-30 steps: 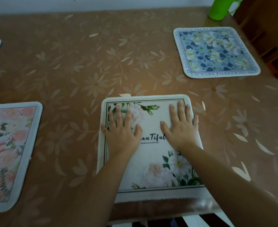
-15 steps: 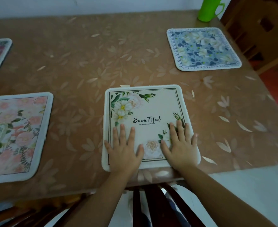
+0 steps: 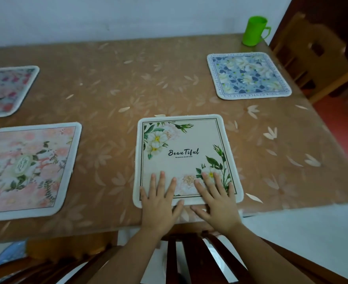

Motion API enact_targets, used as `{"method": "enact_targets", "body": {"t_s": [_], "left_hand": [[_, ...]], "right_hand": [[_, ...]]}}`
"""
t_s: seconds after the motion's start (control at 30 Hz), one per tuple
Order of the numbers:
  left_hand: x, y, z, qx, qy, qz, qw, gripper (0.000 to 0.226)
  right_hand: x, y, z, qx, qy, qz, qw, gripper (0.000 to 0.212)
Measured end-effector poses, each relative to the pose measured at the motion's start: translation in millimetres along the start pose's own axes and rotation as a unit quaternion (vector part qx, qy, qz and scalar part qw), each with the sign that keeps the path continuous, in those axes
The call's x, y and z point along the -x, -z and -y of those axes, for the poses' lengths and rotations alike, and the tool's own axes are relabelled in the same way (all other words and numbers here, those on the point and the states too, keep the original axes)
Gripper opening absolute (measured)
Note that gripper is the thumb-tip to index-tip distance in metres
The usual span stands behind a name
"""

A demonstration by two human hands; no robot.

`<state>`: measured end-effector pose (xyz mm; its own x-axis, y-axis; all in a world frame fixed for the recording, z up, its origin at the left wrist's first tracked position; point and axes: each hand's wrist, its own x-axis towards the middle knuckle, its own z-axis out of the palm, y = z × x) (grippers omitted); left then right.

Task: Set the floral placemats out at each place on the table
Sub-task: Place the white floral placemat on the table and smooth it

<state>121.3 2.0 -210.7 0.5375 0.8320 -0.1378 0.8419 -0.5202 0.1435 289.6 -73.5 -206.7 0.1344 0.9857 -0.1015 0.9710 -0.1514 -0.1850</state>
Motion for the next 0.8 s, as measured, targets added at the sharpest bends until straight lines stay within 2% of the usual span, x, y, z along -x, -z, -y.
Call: {"method": "enact_targets", "body": {"t_s": [0.27, 0.8], "left_hand": [[-4.6, -3.0, 0.9, -0.018, -0.031, 0.003, 0.999, 0.073], [-5.5, -3.6, -3.2, 0.007, -0.010, -0.012, 1.000, 0.073]], "right_hand": [[-14.8, 11.1, -25.0, -0.014, 0.097, -0.006, 0.995, 0.064], [-18.2, 9.9, -25.9, -0.037, 0.120, -0.066, 0.990, 0.060]]}}
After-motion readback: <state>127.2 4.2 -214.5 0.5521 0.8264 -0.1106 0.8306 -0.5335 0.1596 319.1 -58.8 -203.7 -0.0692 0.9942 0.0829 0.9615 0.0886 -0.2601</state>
